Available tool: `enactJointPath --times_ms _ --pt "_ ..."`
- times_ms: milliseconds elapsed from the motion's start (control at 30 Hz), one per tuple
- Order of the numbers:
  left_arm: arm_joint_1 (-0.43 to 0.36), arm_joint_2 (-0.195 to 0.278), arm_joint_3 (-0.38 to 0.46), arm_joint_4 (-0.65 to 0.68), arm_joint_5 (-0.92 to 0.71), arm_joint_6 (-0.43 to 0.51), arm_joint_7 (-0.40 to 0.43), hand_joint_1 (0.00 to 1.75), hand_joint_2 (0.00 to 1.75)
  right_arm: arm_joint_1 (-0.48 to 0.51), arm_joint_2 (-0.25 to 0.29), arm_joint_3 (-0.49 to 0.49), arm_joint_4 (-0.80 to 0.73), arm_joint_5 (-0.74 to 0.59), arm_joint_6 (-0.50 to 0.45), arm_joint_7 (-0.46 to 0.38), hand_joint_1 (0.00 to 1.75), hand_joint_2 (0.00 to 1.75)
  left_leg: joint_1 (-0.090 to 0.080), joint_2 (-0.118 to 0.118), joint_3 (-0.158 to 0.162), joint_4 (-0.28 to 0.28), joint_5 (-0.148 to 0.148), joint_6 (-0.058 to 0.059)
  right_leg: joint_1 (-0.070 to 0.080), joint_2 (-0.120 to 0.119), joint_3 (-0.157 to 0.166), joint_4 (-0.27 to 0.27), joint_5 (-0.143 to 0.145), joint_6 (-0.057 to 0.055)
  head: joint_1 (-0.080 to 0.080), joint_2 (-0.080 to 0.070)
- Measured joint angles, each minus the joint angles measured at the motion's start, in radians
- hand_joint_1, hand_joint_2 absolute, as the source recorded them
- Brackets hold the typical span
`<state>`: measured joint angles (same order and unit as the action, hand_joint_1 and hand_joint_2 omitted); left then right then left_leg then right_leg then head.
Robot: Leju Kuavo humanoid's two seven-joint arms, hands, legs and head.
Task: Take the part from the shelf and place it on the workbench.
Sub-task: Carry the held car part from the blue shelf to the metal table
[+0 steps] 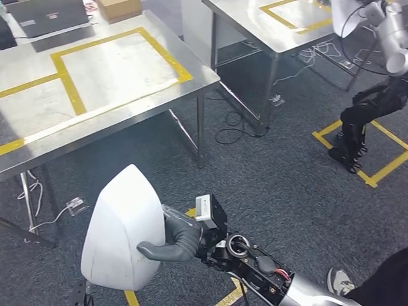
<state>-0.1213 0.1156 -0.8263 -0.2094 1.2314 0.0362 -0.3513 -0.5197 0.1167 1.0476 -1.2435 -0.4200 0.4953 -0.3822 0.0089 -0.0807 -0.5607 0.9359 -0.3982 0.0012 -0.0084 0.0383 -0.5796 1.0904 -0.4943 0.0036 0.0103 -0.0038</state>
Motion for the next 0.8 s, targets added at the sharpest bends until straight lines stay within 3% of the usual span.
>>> enactJointPath --times_ms 33,100,167,233,300,367,400,433,533,600,667,733,800 --pt "-0.001 -0.001 0.000 0.000 0.000 0.000 0.000 0.00 1.75 0.000 0.000 0.000 0.000 0.000 0.000 0.000 1.73 1.75 0.000 -0.014 0.000 0.001 0.000 -0.003 -0.001 0.024 0.026 -0.067 0.030 -0.006 0.001 0.000" --pt "0.000 -0.003 0.000 0.000 0.000 0.000 0.000 0.00 1.75 -0.001 0.000 0.000 0.002 0.000 0.000 0.000 1.73 1.75 0.004 -0.038 -0.008 0.002 0.002 -0.012 0.000 0.050 0.054 -0.127 0.042 -0.013 0.003 0.000" --pt "0.004 -0.001 0.000 0.000 0.000 0.000 0.000 0.00 1.75 -0.003 0.001 0.000 0.003 0.000 0.000 0.000 1.73 1.75 0.007 -0.053 -0.016 0.001 0.006 -0.025 -0.001 0.032 0.064 -0.139 0.043 -0.018 0.005 0.000" --pt "0.006 0.001 0.000 0.000 0.000 0.000 0.000 0.00 1.75 -0.005 0.004 0.000 0.003 0.001 0.000 -0.001 1.73 1.75 0.002 -0.014 -0.035 0.037 -0.017 -0.034 -0.006 0.006 0.071 -0.153 0.049 -0.027 -0.004 0.000" --pt "0.001 0.000 0.000 0.000 0.000 0.000 0.000 0.00 1.75 -0.005 0.006 0.000 0.004 0.001 0.000 -0.001 1.73 1.75 0.002 0.045 -0.094 0.154 -0.076 -0.042 -0.007 -0.025 0.074 -0.159 0.051 -0.033 -0.020 0.000" --pt "-0.002 0.000 0.000 0.000 0.000 0.000 0.000 0.00 1.75 -0.003 0.005 0.000 0.008 0.001 -0.001 0.001 1.73 1.75 0.009 0.065 -0.162 0.279 -0.120 -0.051 -0.006 -0.055 0.073 -0.159 0.049 -0.033 -0.030 0.000" --pt "-0.001 0.000 0.000 0.000 -0.001 0.000 0.000 0.00 1.75 -0.002 0.005 0.000 0.009 0.002 -0.002 0.002 1.73 1.75 0.012 0.070 -0.173 0.296 -0.117 -0.056 -0.007 -0.069 0.073 -0.159 0.047 -0.032 -0.033 0.000" --pt "0.000 0.001 0.000 0.000 -0.001 0.000 0.000 0.00 1.75 -0.002 0.005 0.000 0.010 0.002 -0.004 0.003 1.73 1.75 0.016 0.075 -0.160 0.270 -0.093 -0.059 -0.008 -0.082 0.074 -0.158 0.045 -0.030 -0.037 0.000" --pt "0.000 0.003 -0.001 0.000 -0.003 0.000 0.001 0.00 1.75 -0.003 0.006 0.000 0.010 0.001 -0.006 0.005 1.73 1.75 0.018 0.122 -0.053 0.058 0.000 -0.063 -0.008 -0.115 0.080 -0.153 0.032 -0.014 -0.051 0.000" --pt "-0.004 0.002 -0.001 0.000 -0.005 0.000 0.002 0.00 1.75 -0.004 0.006 0.000 0.010 0.001 -0.006 0.006 1.73 1.75 0.013 0.134 -0.025 0.003 0.011 -0.049 -0.003 -0.131 0.086 -0.151 0.024 -0.001 -0.052 0.000" --pt "-0.003 0.002 -0.001 0.000 -0.008 0.000 0.004 0.00 1.75 -0.005 0.006 0.000 0.010 0.001 -0.008 0.008 1.73 1.75 0.010 0.112 -0.025 0.006 0.008 -0.030 -0.003 -0.142 0.094 -0.152 0.017 0.011 -0.045 0.000" --pt "-0.001 0.003 -0.001 0.000 -0.010 0.000 0.005 0.00 1.75 -0.005 0.006 0.000 0.009 0.001 -0.009 0.008 1.73 1.75 0.014 0.094 -0.022 0.005 0.007 -0.016 -0.007 -0.116 0.085 -0.120 -0.010 0.020 -0.037 0.000" --pt "-0.004 0.003 -0.001 0.000 -0.010 0.000 0.005 0.00 1.75 -0.004 0.005 0.000 0.009 0.001 -0.010 0.010 1.73 1.75 0.014 0.076 -0.019 0.004 0.007 -0.005 -0.009 -0.067 0.032 0.000 -0.074 0.024 -0.023 0.000"
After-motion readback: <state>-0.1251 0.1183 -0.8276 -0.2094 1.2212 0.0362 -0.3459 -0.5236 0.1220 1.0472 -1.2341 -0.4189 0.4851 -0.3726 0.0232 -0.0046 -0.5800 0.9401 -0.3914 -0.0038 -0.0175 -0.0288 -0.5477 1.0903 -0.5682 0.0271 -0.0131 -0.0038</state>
